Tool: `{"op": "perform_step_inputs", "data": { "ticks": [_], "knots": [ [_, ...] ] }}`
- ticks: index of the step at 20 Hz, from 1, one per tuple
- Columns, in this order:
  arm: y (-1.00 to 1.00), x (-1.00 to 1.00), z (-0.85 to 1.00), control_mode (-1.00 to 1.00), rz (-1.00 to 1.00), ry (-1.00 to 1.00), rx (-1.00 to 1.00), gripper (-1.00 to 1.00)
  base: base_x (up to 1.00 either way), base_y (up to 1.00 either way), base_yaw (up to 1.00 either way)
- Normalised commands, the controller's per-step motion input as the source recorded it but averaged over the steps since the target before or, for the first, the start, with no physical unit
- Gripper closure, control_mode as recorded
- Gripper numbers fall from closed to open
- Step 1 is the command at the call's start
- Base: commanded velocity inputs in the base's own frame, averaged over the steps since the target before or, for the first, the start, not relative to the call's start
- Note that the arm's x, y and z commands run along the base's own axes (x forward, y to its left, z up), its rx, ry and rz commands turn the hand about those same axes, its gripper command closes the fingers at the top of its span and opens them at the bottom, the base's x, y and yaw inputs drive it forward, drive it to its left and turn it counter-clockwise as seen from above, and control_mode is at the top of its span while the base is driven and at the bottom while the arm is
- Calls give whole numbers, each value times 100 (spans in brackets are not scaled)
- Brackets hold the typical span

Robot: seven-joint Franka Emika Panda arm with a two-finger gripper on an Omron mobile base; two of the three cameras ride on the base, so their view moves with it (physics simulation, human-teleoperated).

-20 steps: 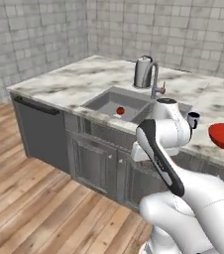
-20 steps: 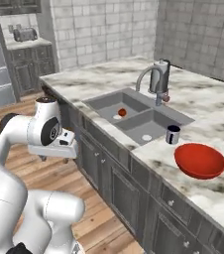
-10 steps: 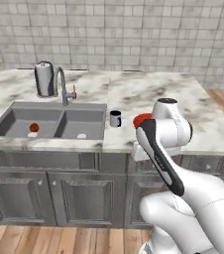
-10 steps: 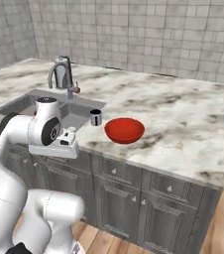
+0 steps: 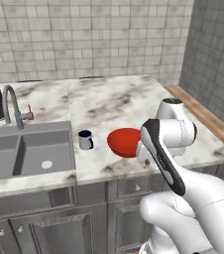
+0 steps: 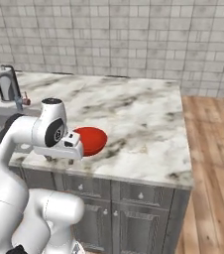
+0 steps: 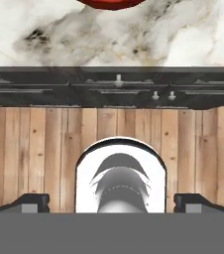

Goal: Clear the mugs and bowl far away from the sink.

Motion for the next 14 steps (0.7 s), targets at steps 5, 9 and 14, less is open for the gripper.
{"op": "perform_step_inputs", "data": {
  "ticks": [5, 9, 14],
  "knots": [
    [0, 0, 0, 100, 0, 0, 0, -100, 74, 3, 0],
    [0, 0, 0, 100, 0, 0, 0, -100, 55, 0, 0],
    [0, 0, 0, 100, 0, 0, 0, -100, 15, 0, 0]
  ]
}}
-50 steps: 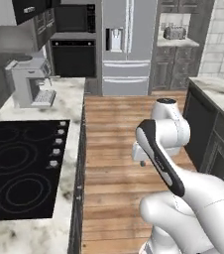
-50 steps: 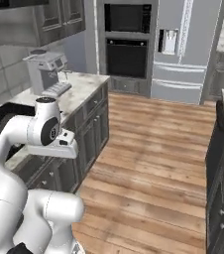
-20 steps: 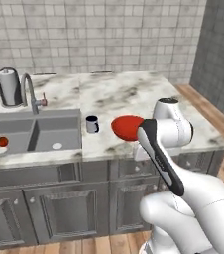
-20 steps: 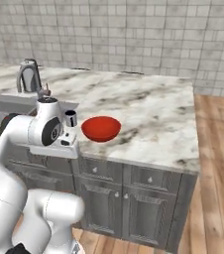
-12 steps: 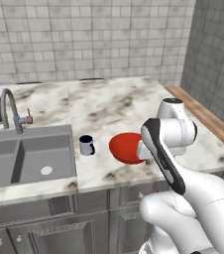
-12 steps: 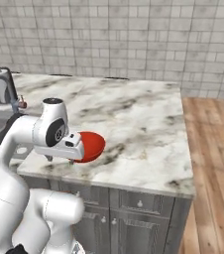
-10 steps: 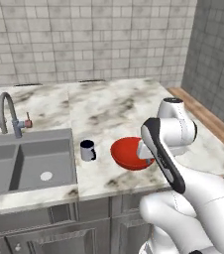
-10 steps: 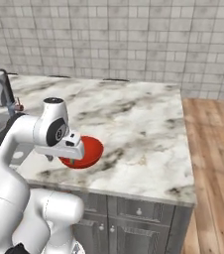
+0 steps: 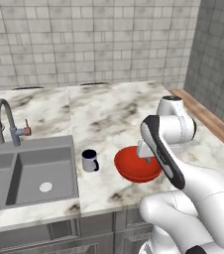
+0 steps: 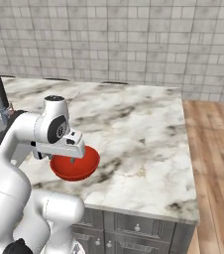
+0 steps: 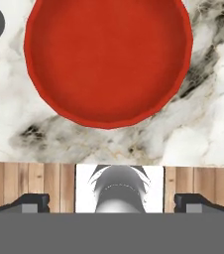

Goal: Clear the mugs and bowl far away from the sink.

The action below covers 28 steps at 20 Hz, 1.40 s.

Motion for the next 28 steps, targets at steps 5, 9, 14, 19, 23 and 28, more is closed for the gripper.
{"op": "perform_step_inputs", "data": {
  "ticks": [5, 9, 14, 19, 23, 28],
  "knots": [
    [0, 6, 0, -100, 0, 0, 0, -100, 9, 0, 0],
    [-44, 47, -35, -100, -9, 0, 14, -100, 0, 0, 0],
    [-55, 61, -54, -100, -24, 0, 27, -100, 0, 0, 0],
    [-41, 55, -48, -100, -28, 0, 24, -100, 0, 0, 0],
    [-17, 59, -31, -100, -13, 0, 6, -100, 0, 0, 0],
    [-8, 45, -36, -100, -5, 0, 3, -100, 0, 0, 0]
  ]
}}
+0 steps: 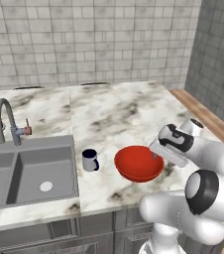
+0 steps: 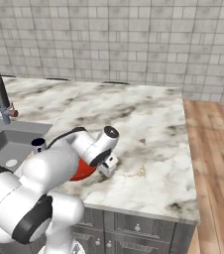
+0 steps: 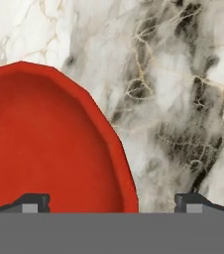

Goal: Clear the mugs and bowl far away from the sink.

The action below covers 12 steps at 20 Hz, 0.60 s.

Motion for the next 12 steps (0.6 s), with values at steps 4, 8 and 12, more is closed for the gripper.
{"op": "perform_step_inputs", "data": {
  "ticks": [4, 8, 12],
  "knots": [
    [0, 22, -31, -100, 0, 0, 1, -100, 0, 0, 0],
    [0, 11, -10, -100, 0, 2, 1, -100, 0, 0, 0],
    [0, 4, -12, -100, 0, 1, 1, 100, 0, 0, 0]
  ]
}}
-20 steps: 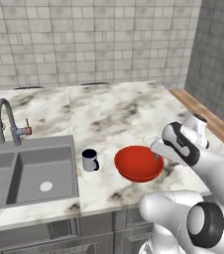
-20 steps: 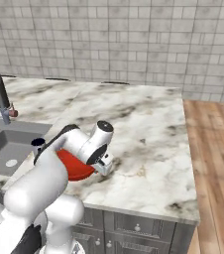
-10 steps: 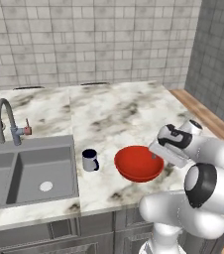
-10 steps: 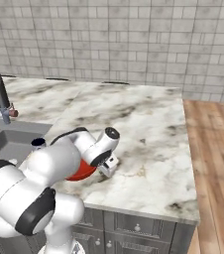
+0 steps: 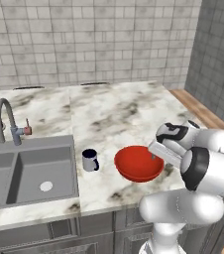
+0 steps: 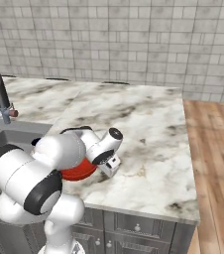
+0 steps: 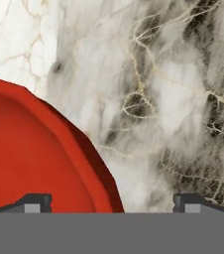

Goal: Clear the mugs and bowl far away from the sink.

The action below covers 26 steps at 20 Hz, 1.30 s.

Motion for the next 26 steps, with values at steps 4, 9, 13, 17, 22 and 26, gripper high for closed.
{"op": "perform_step_inputs", "data": {
  "ticks": [4, 9, 13, 17, 22, 26],
  "knots": [
    [0, 1, -6, -100, 0, 0, 0, 100, 0, 0, 0],
    [0, 0, -1, -100, 0, 0, 2, 100, 0, 0, 0],
    [0, 0, 16, -100, -1, 0, 9, 100, 0, 0, 0],
    [-4, -6, 55, -100, -3, -6, 6, 100, 0, 0, 0],
    [-7, -15, 78, -100, -4, -6, 1, 100, 0, 0, 0],
    [-3, -7, 72, -100, -4, 0, 0, 100, 0, 0, 0]
  ]
}}
